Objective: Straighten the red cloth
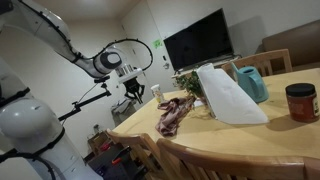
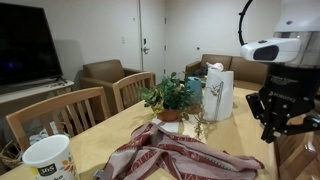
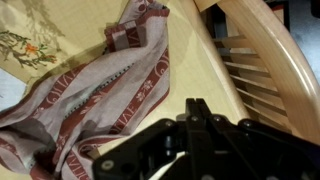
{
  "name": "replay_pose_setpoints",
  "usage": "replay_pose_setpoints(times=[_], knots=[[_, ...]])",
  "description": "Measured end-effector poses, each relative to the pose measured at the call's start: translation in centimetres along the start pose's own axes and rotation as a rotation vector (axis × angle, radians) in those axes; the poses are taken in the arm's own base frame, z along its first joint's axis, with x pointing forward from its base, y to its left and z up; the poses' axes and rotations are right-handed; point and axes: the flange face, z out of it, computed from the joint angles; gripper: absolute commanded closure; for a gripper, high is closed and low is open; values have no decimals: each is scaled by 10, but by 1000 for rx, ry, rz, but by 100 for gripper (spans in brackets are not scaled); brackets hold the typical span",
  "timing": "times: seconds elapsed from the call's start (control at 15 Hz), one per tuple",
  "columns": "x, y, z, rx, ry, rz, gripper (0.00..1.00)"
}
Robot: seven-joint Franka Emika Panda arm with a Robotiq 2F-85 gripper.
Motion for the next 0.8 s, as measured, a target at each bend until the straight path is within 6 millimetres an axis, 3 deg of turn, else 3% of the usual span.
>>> replay_pose_setpoints(times=[0.6,0.8], knots=[[3,2,1,12,12,-13,100],[5,1,10,46,27,-43,100]])
